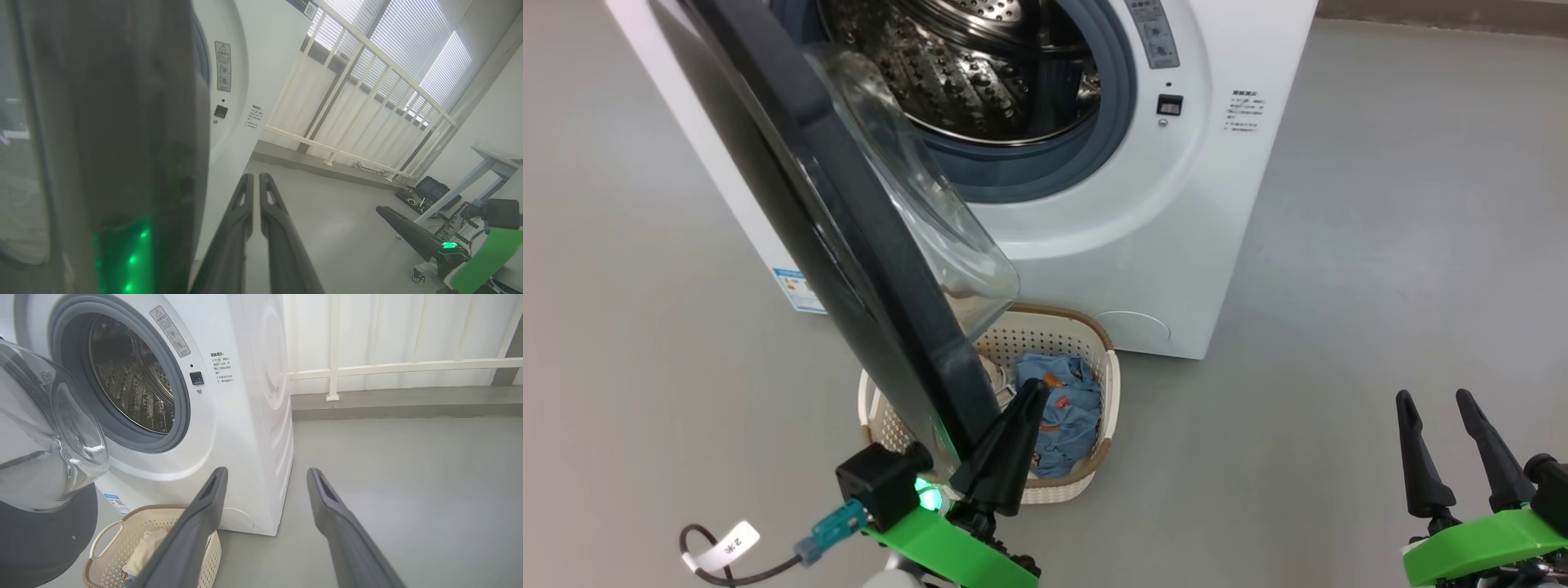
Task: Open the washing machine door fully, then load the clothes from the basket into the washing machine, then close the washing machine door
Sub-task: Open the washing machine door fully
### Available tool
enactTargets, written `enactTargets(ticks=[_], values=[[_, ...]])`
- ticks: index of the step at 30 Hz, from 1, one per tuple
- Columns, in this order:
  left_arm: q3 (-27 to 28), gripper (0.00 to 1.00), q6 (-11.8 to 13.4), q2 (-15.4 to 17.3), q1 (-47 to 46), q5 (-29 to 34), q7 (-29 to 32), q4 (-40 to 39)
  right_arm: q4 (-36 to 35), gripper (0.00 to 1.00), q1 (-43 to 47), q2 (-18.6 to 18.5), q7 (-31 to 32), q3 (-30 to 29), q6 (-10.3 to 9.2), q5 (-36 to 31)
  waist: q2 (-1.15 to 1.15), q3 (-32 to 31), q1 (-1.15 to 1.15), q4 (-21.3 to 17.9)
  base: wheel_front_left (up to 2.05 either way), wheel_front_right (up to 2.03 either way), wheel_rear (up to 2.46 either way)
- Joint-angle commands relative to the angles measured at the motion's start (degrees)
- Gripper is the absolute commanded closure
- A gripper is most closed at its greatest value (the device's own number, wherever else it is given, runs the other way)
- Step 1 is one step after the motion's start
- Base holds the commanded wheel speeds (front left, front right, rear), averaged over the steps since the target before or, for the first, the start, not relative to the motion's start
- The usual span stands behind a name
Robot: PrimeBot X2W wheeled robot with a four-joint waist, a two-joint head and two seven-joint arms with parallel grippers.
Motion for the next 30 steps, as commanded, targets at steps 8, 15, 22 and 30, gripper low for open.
enactTargets(ticks=[8,15,22,30], values=[[3.9,1.0,2.5,3.2,0.2,1.0,-0.9,-3.4,-1.8,0.0,-1.7,-1.8,-0.7,1.4,0.26,-0.5,0.0,0.3,0.0,2.3,0.0,0.0,0.0],[3.5,1.0,4.0,4.0,1.6,1.4,0.0,-6.0,-1.9,0.0,-1.8,-2.2,-0.7,1.7,0.26,-0.7,0.0,0.3,0.0,4.2,0.0,0.0,0.0],[3.2,1.0,5.8,5.0,3.3,1.7,1.9,-9.9,-2.1,0.0,-1.8,-2.5,-0.7,1.8,0.26,-0.7,0.0,0.9,0.0,6.3,0.0,0.0,0.0],[3.5,1.0,8.5,6.5,5.4,2.1,4.0,-14.1,-2.3,0.0,-2.2,-2.7,-0.7,1.6,0.26,-0.8,0.0,1.6,0.0,8.5,0.0,0.0,0.0]])
